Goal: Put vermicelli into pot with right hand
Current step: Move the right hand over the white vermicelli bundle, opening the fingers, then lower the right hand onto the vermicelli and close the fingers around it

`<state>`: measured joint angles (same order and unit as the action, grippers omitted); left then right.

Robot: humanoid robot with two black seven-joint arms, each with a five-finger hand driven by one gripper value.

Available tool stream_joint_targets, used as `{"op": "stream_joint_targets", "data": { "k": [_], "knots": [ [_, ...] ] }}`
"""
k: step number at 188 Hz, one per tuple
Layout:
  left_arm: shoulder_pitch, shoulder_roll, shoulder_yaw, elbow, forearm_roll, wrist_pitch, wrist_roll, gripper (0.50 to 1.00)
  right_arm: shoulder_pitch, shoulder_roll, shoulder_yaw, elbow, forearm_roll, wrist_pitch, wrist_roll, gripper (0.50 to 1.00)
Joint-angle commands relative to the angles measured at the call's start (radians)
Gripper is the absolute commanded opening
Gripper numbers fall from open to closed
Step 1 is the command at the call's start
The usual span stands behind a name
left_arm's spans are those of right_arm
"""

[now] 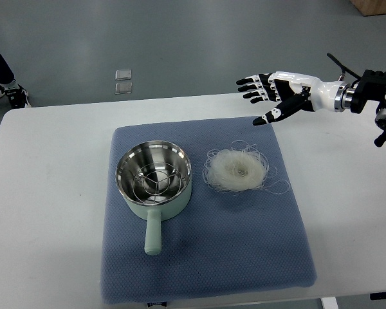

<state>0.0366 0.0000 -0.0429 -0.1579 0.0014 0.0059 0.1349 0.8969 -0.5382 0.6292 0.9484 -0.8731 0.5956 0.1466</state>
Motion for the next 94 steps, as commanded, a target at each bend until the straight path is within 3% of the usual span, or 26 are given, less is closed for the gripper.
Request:
{"op": "stream_joint_targets", "data": {
  "k": [1,40,94],
  "knots": [
    [0.000,0.000,0.000,0.000,0.000,0.000,0.000,1.000,0.002,-0.014,-0.016,0.041,-0.124,0.010,0.047,0.928],
    [0.000,0.000,0.000,0.000,0.000,0.000,0.000,1.000,-0.004,-0.025,-0.060,0.098,-0.325,-0.033,0.091,0.928],
    [0.000,0.000,0.000,0.000,0.000,0.000,0.000,1.000,0.005,-0.063,-0.125,0.221,-0.417,-0.054,0.093,0.928]
  ]
}}
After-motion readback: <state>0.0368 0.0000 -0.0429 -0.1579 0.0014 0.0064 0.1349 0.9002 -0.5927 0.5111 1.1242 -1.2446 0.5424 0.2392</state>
